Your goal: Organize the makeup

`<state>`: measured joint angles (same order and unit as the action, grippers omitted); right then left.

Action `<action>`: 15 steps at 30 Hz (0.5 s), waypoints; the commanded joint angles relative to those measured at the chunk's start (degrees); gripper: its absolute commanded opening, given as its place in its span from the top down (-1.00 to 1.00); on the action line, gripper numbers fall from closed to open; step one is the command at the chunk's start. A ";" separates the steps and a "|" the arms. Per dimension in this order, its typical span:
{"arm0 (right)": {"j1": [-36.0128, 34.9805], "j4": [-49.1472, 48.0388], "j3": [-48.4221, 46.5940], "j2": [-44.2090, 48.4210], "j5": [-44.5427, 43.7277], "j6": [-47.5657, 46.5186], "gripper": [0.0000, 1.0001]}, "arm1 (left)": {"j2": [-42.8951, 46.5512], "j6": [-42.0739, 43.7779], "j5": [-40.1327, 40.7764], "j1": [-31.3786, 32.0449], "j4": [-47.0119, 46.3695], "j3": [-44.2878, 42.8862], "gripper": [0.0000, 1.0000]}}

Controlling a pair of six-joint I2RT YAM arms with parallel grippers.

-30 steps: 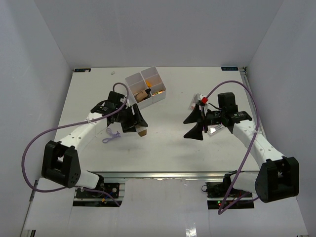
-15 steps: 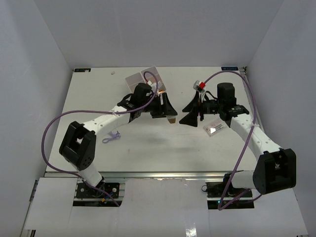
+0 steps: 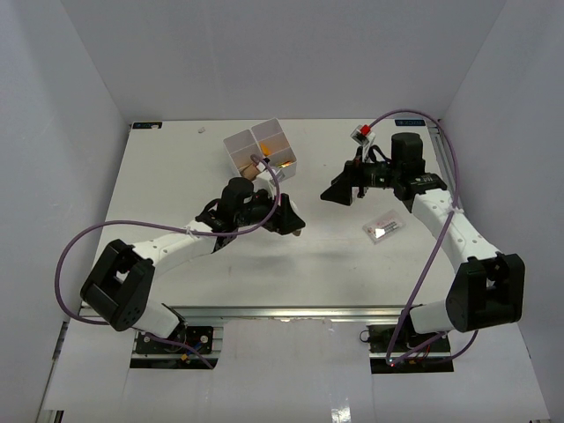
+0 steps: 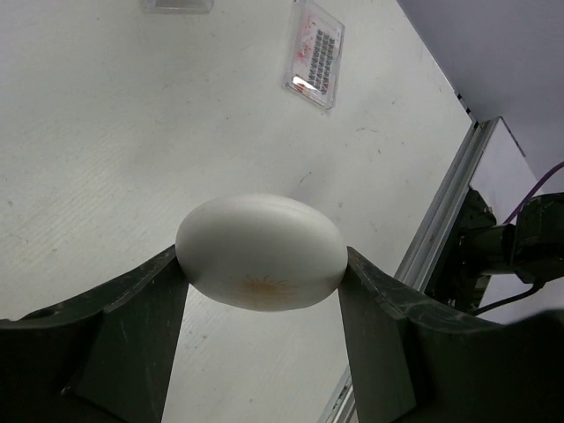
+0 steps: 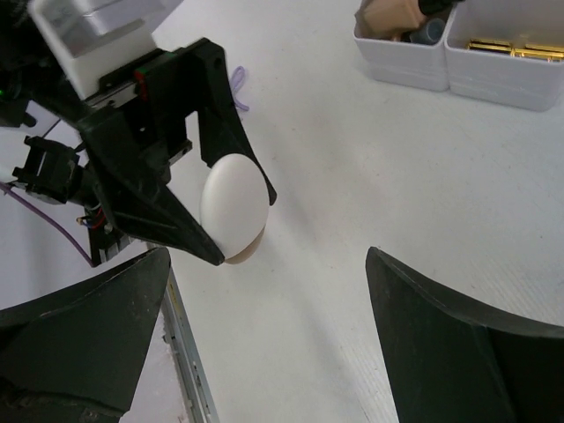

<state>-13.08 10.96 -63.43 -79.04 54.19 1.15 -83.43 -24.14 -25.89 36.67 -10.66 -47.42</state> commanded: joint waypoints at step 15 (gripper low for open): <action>-7.80 6.12 -4.24 -3.70 -11.65 1.49 -0.88 | -2.01 13.21 3.23 5.55 -4.25 -5.74 0.50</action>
<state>-19.50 16.13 -64.56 -81.99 44.98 2.84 -84.64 -13.18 -23.26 40.92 -14.13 -49.39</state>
